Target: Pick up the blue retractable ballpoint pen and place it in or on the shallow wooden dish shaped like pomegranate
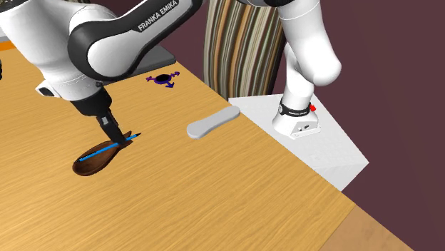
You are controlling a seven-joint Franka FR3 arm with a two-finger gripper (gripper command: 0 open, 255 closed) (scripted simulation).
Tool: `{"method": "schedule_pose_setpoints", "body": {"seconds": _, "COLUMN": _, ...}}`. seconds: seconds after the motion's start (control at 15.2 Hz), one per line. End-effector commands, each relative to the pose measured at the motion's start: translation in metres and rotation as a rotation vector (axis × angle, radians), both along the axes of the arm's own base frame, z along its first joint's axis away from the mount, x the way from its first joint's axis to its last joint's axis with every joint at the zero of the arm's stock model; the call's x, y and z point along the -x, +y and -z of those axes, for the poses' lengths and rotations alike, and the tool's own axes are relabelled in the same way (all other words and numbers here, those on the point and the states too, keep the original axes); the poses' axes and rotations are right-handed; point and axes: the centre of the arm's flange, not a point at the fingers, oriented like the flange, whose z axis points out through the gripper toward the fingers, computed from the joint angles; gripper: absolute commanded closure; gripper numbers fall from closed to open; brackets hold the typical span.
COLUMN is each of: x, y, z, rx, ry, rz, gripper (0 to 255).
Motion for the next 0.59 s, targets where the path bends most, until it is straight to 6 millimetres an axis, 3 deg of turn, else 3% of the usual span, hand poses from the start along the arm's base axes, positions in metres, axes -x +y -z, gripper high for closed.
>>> {"method": "schedule_pose_setpoints", "body": {"seconds": 0.0, "x": 0.0, "y": 0.002, "z": -0.024, "rx": 0.0, "ry": 0.001, "rz": 0.0, "gripper": 0}}
{"method": "schedule_pose_setpoints", "body": {"seconds": 0.07, "x": -0.001, "y": 0.003, "z": -0.035, "rx": 0.0, "ry": 0.001, "rz": 0.0, "gripper": 0}}
{"method": "schedule_pose_setpoints", "body": {"seconds": 0.53, "x": -0.001, "y": 0.003, "z": -0.035, "rx": 0.0, "ry": 0.001, "rz": 0.0, "gripper": 0}}
